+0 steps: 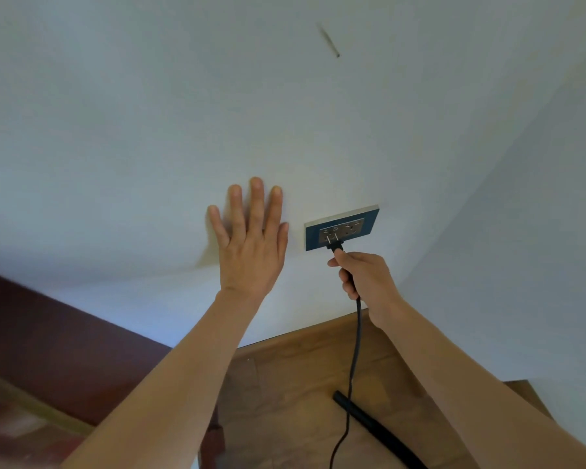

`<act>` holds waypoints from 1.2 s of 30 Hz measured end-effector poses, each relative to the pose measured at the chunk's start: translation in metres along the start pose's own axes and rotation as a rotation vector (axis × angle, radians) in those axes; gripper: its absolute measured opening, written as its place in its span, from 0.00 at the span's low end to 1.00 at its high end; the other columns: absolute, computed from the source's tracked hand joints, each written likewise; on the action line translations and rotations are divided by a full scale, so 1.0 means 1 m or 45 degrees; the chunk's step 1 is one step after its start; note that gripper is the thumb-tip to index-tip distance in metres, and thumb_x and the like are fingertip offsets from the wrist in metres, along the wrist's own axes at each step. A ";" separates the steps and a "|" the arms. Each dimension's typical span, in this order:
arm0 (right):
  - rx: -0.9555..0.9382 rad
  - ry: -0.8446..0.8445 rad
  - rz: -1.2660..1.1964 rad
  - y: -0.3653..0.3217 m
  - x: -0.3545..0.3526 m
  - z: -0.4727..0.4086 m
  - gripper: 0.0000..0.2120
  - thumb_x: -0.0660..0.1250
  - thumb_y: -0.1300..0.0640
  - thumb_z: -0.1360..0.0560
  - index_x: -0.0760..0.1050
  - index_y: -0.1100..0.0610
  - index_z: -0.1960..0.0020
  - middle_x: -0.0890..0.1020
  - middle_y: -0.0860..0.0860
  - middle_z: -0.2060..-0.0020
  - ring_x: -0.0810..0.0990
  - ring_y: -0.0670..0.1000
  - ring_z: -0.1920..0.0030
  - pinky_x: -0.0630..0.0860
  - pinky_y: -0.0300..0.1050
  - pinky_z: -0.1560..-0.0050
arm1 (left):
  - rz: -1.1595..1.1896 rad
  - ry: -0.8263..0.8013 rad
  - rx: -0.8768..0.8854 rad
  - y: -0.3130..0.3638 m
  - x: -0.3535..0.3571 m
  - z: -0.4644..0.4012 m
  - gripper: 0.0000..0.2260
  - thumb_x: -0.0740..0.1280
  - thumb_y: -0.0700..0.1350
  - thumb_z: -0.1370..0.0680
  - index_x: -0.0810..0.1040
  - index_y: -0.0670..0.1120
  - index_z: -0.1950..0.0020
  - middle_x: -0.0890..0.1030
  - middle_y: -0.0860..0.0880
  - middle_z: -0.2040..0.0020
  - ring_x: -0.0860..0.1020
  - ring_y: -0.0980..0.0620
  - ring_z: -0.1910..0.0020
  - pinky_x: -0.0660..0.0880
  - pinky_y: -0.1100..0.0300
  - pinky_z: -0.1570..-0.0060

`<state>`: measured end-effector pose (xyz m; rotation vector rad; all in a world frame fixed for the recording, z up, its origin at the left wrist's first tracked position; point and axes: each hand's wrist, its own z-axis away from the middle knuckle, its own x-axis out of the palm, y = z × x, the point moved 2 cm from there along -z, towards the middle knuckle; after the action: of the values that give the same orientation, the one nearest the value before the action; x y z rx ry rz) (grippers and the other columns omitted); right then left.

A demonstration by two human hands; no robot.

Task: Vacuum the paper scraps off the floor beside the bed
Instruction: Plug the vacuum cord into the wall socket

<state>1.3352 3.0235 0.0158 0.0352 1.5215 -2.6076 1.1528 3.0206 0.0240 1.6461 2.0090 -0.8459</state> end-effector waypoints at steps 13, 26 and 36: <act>-0.026 0.034 -0.010 -0.006 0.002 0.003 0.11 0.63 0.53 0.20 0.80 0.57 0.56 0.73 0.51 0.70 0.68 0.45 0.73 0.66 0.33 0.74 | -0.004 0.003 0.000 0.000 -0.001 -0.002 0.32 0.51 0.56 0.17 0.35 0.45 0.24 0.28 0.43 0.26 0.28 0.41 0.27 0.30 0.41 0.31; -0.020 0.080 -0.045 -0.012 0.009 0.009 0.11 0.63 0.52 0.20 0.79 0.57 0.55 0.73 0.50 0.70 0.68 0.45 0.73 0.67 0.32 0.74 | -0.006 0.002 -0.016 0.000 -0.003 -0.003 0.31 0.50 0.55 0.17 0.35 0.45 0.23 0.27 0.43 0.26 0.28 0.41 0.27 0.30 0.42 0.31; 0.022 0.094 -0.048 -0.012 0.017 0.006 0.13 0.60 0.51 0.19 0.77 0.57 0.55 0.71 0.50 0.69 0.66 0.45 0.71 0.64 0.34 0.71 | -0.015 -0.059 -0.042 0.004 -0.006 -0.003 0.30 0.48 0.55 0.17 0.35 0.45 0.24 0.26 0.43 0.27 0.27 0.41 0.28 0.29 0.41 0.31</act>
<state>1.3176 3.0230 0.0276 0.1065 1.5371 -2.6771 1.1583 3.0193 0.0292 1.5841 1.9920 -0.8429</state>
